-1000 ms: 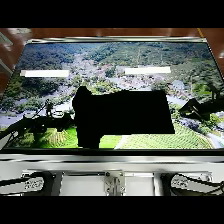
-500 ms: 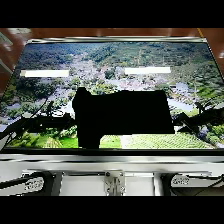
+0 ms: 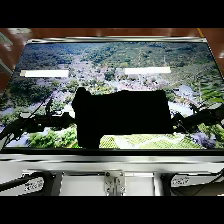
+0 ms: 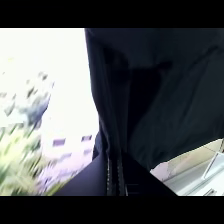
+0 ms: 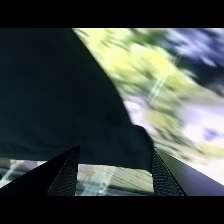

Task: Fold the shirts.

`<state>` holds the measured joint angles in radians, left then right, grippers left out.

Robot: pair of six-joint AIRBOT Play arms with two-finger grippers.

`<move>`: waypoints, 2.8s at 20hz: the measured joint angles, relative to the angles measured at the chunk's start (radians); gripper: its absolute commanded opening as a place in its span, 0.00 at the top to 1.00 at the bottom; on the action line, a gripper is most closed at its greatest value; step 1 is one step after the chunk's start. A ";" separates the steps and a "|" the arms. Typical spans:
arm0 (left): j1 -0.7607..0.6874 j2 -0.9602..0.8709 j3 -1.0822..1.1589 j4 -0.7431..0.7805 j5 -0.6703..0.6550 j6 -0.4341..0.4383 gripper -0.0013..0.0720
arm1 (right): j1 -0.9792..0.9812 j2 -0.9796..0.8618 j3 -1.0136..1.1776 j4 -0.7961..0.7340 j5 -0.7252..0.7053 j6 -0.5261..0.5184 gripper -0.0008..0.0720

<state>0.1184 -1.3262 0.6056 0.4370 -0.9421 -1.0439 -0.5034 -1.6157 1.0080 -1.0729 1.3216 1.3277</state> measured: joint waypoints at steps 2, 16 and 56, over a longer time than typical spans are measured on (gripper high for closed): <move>0.000 0.012 0.000 0.000 -0.001 -0.004 0.93 | 0.040 -0.011 0.000 0.001 -0.016 -0.001 0.80; 0.001 0.333 0.629 0.266 -0.089 -0.129 0.93 | 0.151 0.406 0.411 0.091 0.031 -0.220 0.90; 0.000 0.047 0.485 0.448 0.304 -0.358 0.93 | 0.448 0.298 0.009 -0.143 -0.949 0.010 0.90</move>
<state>0.1181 -1.2789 1.0908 0.8852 -0.6380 -1.4017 -0.0551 -1.3182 1.0172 -1.2156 0.3721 1.3373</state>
